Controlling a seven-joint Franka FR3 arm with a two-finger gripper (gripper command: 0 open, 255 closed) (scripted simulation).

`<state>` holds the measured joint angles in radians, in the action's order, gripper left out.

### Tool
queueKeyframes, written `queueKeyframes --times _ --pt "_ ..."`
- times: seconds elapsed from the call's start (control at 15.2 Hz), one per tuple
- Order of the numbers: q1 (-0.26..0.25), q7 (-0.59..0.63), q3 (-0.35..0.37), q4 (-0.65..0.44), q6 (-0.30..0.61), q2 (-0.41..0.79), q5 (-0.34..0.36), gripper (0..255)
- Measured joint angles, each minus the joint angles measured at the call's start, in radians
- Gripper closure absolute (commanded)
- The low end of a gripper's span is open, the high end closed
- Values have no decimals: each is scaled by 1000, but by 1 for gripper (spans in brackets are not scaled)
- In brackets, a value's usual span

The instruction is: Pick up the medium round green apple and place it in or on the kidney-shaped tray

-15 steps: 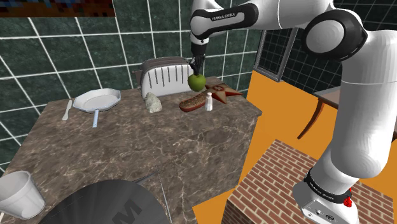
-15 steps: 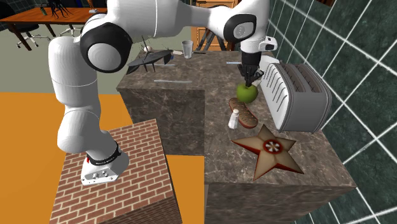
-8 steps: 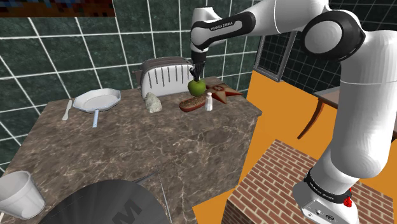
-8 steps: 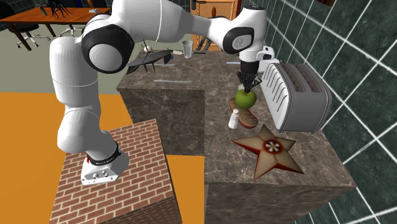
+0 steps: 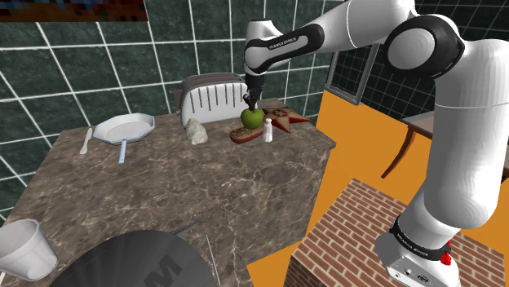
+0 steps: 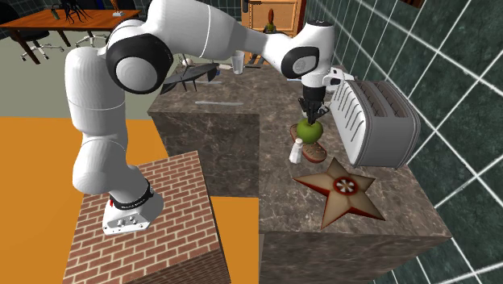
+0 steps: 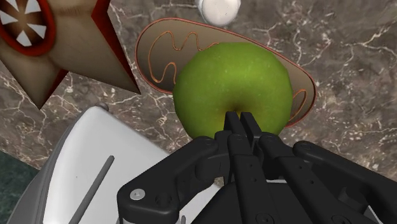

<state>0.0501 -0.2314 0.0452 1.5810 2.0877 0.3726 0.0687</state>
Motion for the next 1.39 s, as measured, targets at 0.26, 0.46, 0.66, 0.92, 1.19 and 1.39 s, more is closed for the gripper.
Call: queueKeyframes --times 0.26,0.46,0.66,0.92,1.19,1.39 --pt "0 0 0 1 1 0 0 255" --pt "0 0 0 1 1 0 0 0" --pt "0 0 0 1 1 0 0 0" --pt "-2 -1 2 -37 -56 -20 -2 0" --pt "-2 -3 2 -63 -103 -41 -4 0" --pt "-2 -3 2 -62 -104 -43 -4 0"
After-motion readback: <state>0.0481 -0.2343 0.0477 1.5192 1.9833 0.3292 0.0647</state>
